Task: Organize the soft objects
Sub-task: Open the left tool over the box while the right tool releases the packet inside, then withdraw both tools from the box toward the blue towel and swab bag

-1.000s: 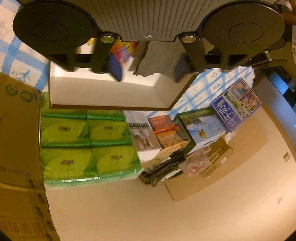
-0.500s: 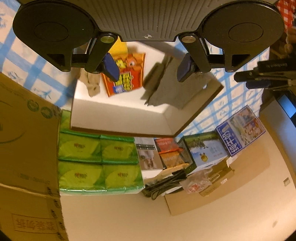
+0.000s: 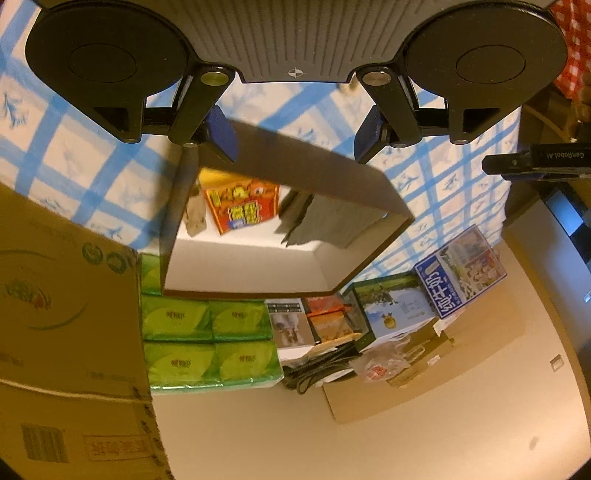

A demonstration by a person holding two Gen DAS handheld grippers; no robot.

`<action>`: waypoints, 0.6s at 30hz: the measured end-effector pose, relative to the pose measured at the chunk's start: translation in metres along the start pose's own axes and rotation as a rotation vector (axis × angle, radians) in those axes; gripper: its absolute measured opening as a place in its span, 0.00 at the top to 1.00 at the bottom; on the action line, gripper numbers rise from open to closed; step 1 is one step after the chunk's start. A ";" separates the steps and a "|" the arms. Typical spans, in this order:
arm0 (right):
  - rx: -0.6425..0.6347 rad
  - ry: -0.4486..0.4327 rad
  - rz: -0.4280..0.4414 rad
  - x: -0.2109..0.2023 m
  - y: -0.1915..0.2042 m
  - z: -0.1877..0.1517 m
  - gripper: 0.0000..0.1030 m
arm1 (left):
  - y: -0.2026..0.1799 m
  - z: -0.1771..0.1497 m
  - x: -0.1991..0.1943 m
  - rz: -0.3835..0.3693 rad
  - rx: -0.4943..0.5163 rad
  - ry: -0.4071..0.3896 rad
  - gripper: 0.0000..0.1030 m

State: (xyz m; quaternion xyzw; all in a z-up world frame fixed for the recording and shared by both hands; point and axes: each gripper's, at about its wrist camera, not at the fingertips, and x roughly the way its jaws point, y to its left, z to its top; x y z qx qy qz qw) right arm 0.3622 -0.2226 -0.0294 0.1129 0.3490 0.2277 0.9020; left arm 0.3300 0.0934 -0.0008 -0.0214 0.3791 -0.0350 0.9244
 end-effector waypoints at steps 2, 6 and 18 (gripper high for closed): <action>0.007 0.001 0.003 -0.009 0.002 -0.009 0.33 | 0.000 -0.009 -0.009 0.005 -0.003 0.000 0.44; 0.019 0.006 0.006 -0.024 0.006 -0.024 0.33 | -0.001 -0.029 -0.026 -0.005 -0.026 0.005 0.44; 0.007 0.023 -0.010 -0.065 0.023 -0.071 0.33 | 0.000 -0.086 -0.067 0.031 -0.076 0.030 0.44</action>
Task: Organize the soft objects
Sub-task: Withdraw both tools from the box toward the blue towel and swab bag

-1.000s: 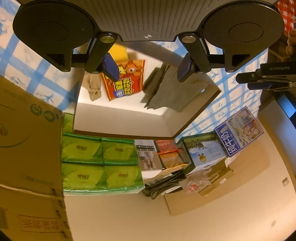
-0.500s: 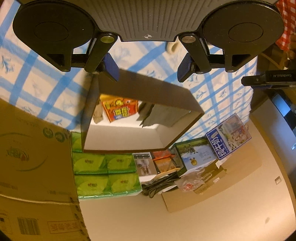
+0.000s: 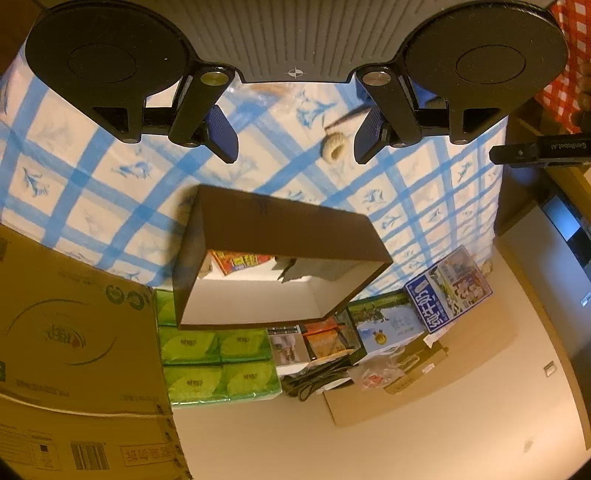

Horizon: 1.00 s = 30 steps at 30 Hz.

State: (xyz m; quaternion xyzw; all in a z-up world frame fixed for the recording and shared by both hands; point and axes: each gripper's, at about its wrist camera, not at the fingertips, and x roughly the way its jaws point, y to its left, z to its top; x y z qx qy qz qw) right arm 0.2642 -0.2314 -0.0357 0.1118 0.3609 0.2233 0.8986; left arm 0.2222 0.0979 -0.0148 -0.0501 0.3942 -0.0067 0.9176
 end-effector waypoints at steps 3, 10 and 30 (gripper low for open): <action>0.002 0.018 0.001 -0.005 0.004 -0.012 0.33 | 0.003 -0.015 -0.005 0.017 -0.009 0.021 0.44; -0.020 0.067 -0.013 -0.010 0.011 -0.041 0.33 | 0.011 -0.044 -0.013 0.053 -0.025 0.056 0.44; -0.092 0.160 -0.020 -0.004 0.025 -0.081 0.33 | -0.003 -0.091 -0.003 0.034 -0.034 0.161 0.44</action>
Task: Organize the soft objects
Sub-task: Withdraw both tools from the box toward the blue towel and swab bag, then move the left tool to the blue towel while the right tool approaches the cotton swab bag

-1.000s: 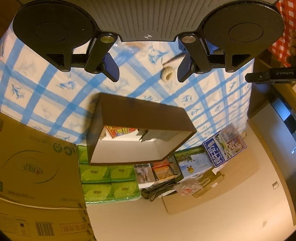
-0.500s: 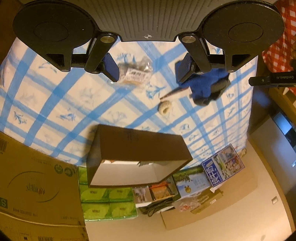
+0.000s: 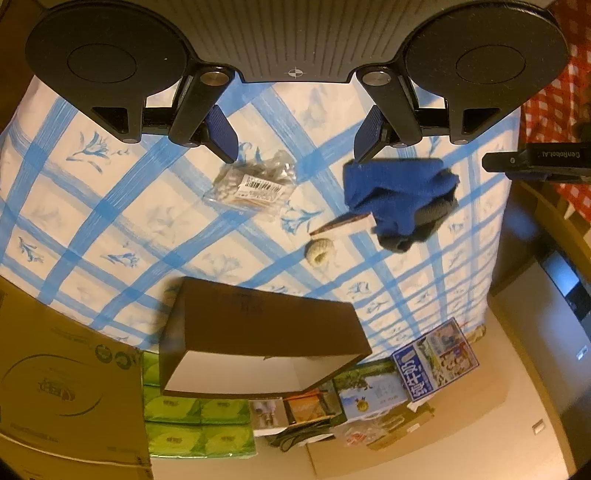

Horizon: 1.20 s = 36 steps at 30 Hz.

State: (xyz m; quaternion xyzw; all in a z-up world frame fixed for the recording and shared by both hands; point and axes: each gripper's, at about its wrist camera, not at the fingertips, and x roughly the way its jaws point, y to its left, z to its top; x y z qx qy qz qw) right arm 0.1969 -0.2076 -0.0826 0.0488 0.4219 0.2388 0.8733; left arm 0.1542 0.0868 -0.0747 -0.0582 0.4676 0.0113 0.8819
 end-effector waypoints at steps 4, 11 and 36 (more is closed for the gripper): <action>-0.022 0.019 -0.007 0.007 0.002 -0.003 0.33 | -0.005 -0.003 0.006 -0.003 0.009 0.014 0.44; -0.037 0.038 -0.008 0.013 0.002 -0.006 0.33 | -0.012 -0.004 0.015 -0.012 0.025 0.035 0.44; -0.078 0.045 -0.040 0.050 -0.008 0.003 0.33 | -0.012 0.000 0.036 0.001 0.031 0.051 0.44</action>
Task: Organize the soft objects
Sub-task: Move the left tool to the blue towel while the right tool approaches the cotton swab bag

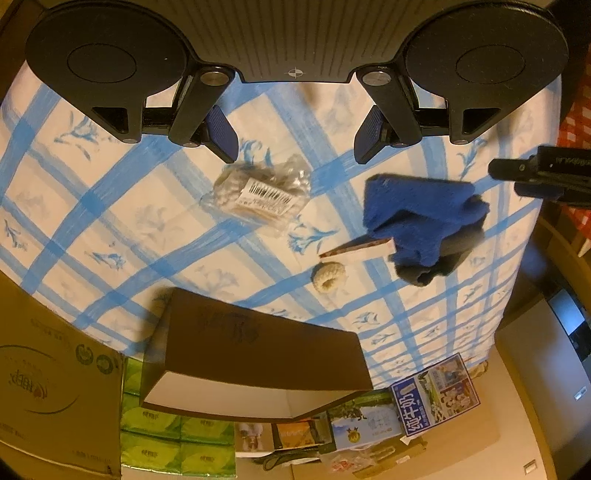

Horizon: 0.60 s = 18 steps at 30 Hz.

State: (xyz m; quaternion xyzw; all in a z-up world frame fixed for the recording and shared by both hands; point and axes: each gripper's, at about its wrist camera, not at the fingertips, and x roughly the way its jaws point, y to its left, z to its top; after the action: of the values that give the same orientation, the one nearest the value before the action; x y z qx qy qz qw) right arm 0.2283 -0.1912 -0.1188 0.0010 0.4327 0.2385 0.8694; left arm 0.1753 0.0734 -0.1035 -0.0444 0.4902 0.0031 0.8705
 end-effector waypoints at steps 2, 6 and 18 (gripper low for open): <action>-0.002 -0.008 0.001 0.007 -0.004 0.005 0.33 | 0.000 0.001 0.004 0.002 -0.002 0.002 0.44; -0.029 -0.020 -0.004 0.025 -0.011 0.016 0.33 | 0.003 0.003 0.010 0.010 -0.006 0.002 0.44; -0.095 0.005 0.054 0.080 -0.027 0.031 0.19 | 0.010 0.012 0.023 0.036 -0.010 0.003 0.44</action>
State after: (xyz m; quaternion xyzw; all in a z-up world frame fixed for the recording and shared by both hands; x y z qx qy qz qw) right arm 0.3037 -0.1754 -0.1646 -0.0291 0.4229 0.2824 0.8606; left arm 0.1966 0.0836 -0.1175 -0.0399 0.4924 0.0213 0.8692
